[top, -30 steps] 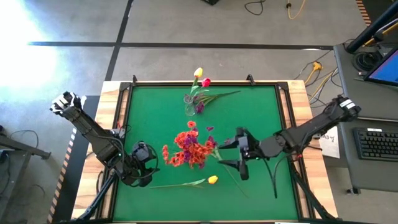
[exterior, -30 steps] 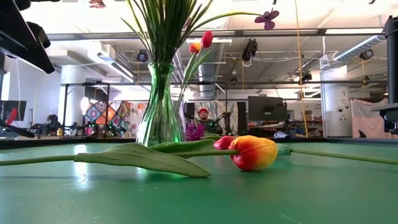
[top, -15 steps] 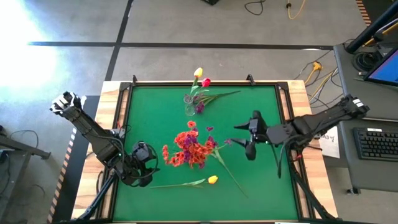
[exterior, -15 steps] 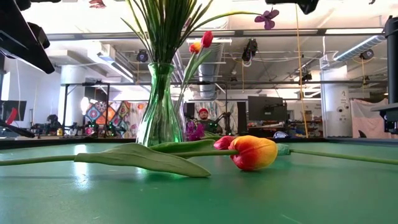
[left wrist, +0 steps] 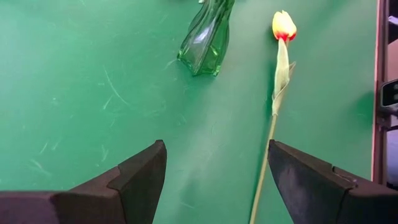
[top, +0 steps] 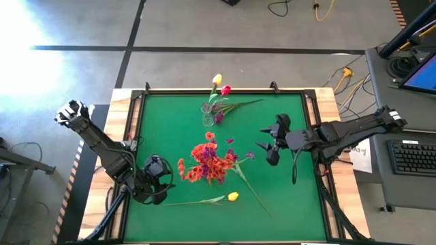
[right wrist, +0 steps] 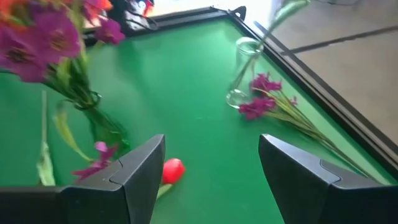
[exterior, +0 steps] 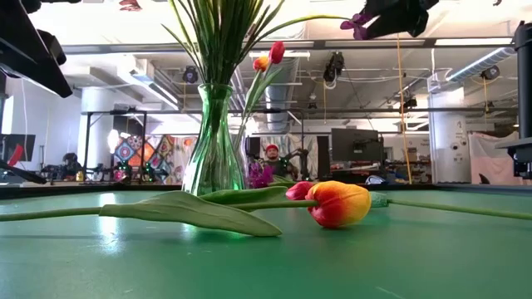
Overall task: Sort flowers into vase by color
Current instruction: Put the yellow tulip into the transparent vase
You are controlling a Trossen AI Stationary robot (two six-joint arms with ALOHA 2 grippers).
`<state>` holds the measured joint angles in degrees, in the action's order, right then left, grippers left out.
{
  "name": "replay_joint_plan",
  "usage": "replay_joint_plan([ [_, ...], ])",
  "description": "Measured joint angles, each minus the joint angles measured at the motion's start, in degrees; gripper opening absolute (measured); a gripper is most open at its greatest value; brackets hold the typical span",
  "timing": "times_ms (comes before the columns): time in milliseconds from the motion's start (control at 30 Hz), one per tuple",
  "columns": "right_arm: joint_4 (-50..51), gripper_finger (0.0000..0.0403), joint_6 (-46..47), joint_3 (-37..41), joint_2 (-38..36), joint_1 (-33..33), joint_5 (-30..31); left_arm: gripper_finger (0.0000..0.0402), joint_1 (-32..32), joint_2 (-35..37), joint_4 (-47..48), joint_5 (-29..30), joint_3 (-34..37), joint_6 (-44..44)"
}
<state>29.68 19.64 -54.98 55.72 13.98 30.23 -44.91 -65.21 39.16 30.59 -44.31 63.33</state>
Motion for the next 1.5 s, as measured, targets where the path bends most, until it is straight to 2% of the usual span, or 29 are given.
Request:
replay_joint_plan([
  [167, 0.45, 0.0249, -0.20, 0.00, -0.04, -0.16, -0.05, 0.0268, 0.00, -1.23, -3.05, -0.02, 0.00, -0.09],
  [300, 0.49, 0.0249, -0.30, 0.00, -0.04, -0.16, -0.03, 0.0268, -0.07, -4.39, -9.23, -0.65, 0.00, -4.07],
  [600, 0.49, 0.0247, -0.72, 0.00, -0.06, -0.16, -0.05, 0.0268, -0.68, -16.37, -27.06, -1.13, 0.00, -12.40],
  [1000, 0.54, 0.0247, -0.72, 0.00, -0.07, -0.13, -0.39, 0.0268, -1.18, -31.30, -41.10, -0.55, 0.00, -13.41],
  [1167, 0.54, 0.0247, -0.57, 0.00, -0.07, -0.11, -0.64, 0.0261, -1.11, -35.46, -44.13, 0.38, -0.29, -13.58],
  [1500, 0.56, 0.0247, -0.46, 0.00, -0.07, 0.00, -0.67, 0.0206, -0.29, -41.64, -44.36, 5.38, -5.25, -18.38],
])
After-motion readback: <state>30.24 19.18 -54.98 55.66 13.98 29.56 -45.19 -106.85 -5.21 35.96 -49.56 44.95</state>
